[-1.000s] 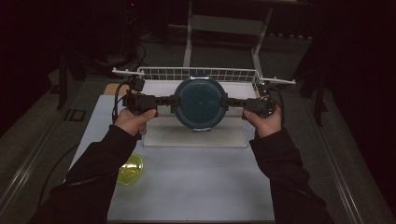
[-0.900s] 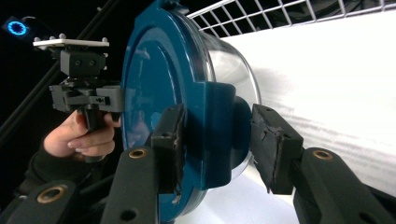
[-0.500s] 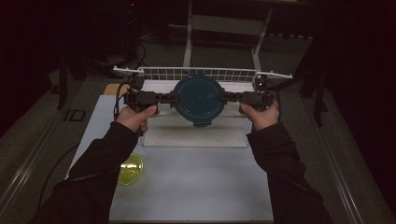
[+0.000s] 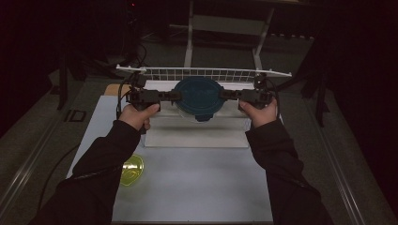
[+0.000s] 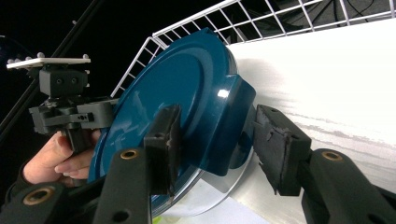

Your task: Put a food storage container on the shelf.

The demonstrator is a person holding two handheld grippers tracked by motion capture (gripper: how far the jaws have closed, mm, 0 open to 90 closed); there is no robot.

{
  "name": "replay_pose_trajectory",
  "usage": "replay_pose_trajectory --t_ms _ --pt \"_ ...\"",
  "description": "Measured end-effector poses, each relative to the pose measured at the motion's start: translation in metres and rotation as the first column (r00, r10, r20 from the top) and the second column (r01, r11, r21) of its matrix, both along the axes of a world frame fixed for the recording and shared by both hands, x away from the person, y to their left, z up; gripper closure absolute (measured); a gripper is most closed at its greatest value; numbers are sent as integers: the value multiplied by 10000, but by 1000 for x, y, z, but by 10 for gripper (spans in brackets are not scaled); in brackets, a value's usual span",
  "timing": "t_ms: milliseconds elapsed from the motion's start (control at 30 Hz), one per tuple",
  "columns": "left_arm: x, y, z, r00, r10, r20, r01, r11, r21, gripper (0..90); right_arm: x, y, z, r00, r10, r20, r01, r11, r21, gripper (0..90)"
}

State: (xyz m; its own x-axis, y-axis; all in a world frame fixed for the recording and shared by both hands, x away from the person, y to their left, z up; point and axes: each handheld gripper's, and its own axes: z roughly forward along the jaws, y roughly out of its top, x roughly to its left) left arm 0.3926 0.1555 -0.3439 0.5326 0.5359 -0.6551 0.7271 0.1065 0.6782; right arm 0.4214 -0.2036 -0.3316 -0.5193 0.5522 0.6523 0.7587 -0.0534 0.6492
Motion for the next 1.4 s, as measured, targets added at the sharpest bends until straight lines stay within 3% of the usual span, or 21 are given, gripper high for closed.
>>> replay_pose_trajectory --t_ms 100,267,367,467,667,767,867,1033,1233,1400 --pt "-4 -1 6 9984 235 512 -262 9982 532 433 -1 1 3 9995 -8 313 17 9995 -303 482" --pt "-13 4 15 9937 392 1053 -450 9976 532 378 -7 -2 10 9970 -123 767 157 9989 -443 444" --pt "-22 8 18 9890 217 1462 -285 9986 444 348 -12 -5 13 9958 -102 913 145 9988 -476 444" --pt "-31 11 21 9830 25 1835 -62 9998 198 273 -18 -6 17 9932 -82 1160 166 9973 -715 448" --pt "-52 6 21 9718 -460 2313 305 9971 703 129 -37 -8 23 9854 229 1689 -69 9955 -943 456" --pt "-63 5 17 9667 -647 2476 428 9947 930 2 -49 -6 25 9810 444 1886 -237 9936 -1104 480" --pt "-72 5 15 9607 -743 2675 500 9941 966 0 -60 -6 24 9773 628 2025 -396 9924 -1167 533" --pt "-88 7 9 9509 -836 2979 444 9897 1362 0 -79 -3 17 9735 1174 1961 -904 9859 -1411 662" --pt "-102 9 -3 9477 -726 3108 290 9893 1426 0 -97 5 5 9672 1772 1821 -1489 9760 -1587 875" --pt "-109 9 -15 9488 -743 3070 289 9882 1502 0 -101 14 -1 9636 2037 1733 -1782 9722 -1522 900"
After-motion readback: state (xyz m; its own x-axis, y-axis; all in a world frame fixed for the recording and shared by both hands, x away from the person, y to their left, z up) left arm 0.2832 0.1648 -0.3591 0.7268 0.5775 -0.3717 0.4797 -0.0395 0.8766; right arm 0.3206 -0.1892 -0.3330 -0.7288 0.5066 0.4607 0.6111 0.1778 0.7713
